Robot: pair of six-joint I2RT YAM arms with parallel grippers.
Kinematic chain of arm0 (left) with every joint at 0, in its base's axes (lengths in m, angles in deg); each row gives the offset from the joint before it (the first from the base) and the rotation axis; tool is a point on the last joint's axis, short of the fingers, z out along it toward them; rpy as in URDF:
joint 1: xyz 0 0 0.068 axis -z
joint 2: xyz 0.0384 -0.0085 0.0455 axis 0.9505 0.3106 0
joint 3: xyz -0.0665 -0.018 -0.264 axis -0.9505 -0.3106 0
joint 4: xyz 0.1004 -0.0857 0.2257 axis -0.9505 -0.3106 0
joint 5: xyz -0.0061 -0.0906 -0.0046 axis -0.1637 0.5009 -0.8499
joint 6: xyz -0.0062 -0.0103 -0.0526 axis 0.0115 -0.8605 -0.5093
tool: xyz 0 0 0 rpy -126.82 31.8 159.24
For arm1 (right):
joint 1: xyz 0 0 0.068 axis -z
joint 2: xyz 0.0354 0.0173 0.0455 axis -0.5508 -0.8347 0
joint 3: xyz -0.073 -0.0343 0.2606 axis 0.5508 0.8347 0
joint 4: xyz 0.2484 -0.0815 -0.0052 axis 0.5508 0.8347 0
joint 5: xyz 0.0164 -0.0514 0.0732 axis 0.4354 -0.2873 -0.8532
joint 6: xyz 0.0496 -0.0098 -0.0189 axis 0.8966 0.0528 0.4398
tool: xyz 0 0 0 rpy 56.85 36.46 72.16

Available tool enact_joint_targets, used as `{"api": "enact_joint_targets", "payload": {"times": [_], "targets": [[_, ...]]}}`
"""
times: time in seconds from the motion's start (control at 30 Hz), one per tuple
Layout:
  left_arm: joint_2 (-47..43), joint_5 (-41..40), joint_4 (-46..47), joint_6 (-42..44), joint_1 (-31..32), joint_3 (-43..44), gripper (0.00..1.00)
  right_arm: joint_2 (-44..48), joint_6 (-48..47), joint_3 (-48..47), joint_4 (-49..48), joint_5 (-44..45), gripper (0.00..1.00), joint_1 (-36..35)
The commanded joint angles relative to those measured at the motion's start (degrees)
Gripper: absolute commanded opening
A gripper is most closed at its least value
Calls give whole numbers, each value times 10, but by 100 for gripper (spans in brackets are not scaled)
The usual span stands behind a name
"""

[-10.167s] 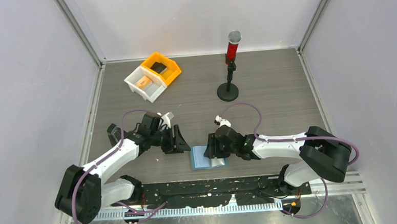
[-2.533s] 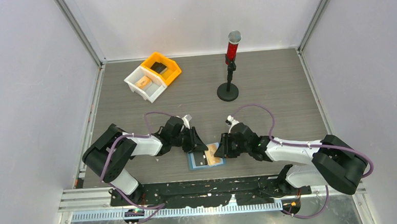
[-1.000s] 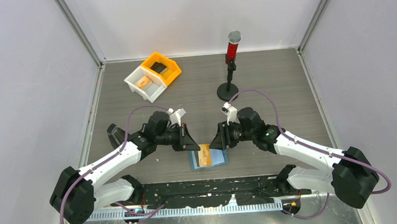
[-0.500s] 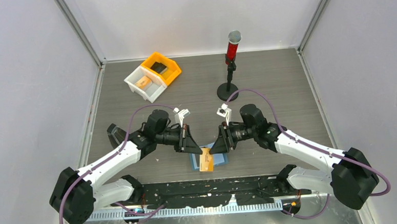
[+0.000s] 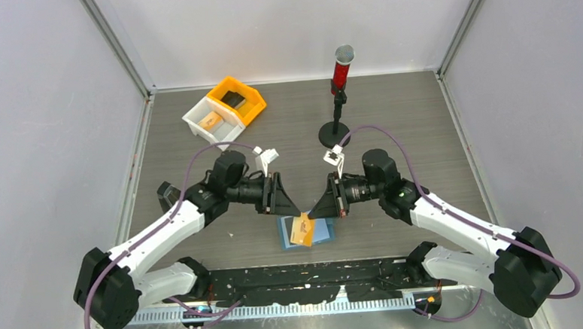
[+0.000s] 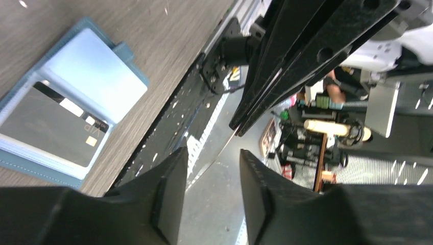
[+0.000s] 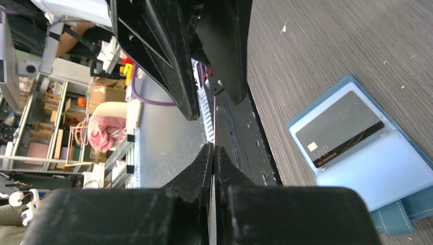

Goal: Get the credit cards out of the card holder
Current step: Place the credit card in the storage box.

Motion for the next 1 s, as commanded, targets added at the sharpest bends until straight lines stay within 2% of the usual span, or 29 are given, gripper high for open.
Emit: {"api": "enact_joint_targets", "payload": {"times": [0.0,0.03,0.13,0.43,0.57,0.73,0.87,0.97], "targets": [[-42,-39,-5,-11,-33,20,50,31,75,-22,-71,13,5,7],[-51,-47,5,-22,-43,17,58,34,81,-24,-74,21,5,8],[-82,-73,20,-44,-69,13,64,50,113,-38,-82,59,5,8],[-163,-129,-2,-53,-75,23,67,73,232,-40,-145,192,5,14],[-188,-139,9,-73,-75,9,67,88,258,-36,-166,247,5,14],[-217,-147,78,-130,-75,-30,73,102,273,-26,-180,307,5,14],[-215,-140,177,-190,-74,-61,72,92,302,-9,-223,328,5,14],[-195,-132,214,-215,-74,-64,70,84,341,11,-263,339,5,14]]}}
